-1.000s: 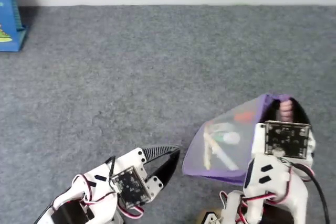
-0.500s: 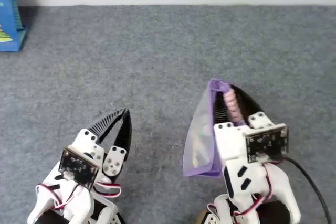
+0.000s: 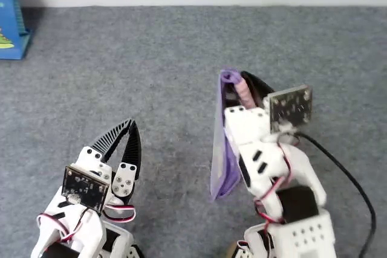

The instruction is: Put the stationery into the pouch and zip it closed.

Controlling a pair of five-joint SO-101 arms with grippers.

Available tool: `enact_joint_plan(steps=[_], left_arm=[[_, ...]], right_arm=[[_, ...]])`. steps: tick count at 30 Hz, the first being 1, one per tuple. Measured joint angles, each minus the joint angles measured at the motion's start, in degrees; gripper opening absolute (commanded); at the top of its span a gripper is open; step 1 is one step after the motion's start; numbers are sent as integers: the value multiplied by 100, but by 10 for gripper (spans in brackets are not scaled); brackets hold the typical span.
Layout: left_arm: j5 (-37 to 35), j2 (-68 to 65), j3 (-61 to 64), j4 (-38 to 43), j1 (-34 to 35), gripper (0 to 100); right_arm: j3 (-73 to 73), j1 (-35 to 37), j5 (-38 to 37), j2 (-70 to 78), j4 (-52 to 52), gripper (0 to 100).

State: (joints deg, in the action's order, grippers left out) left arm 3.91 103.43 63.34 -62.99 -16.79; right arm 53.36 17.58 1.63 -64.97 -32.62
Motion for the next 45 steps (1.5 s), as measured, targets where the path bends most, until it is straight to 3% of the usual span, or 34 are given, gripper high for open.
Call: enact_joint_plan(steps=[9,15,21,30,45], left_arm=[[0,9,0,0,0,16],[0,9,0,0,0,16],[0,9,0,0,0,16],[0,9,0,0,0,16],[0,9,0,0,0,15]], right_arm=[[-369,659,352,1143,563,322],[-396,703,475,1099,440,322],[-387,765,475,325,-536,322],[-484,2286,536,-791,-2312,321],[-1081,2602,800,-914,-3640,321]])
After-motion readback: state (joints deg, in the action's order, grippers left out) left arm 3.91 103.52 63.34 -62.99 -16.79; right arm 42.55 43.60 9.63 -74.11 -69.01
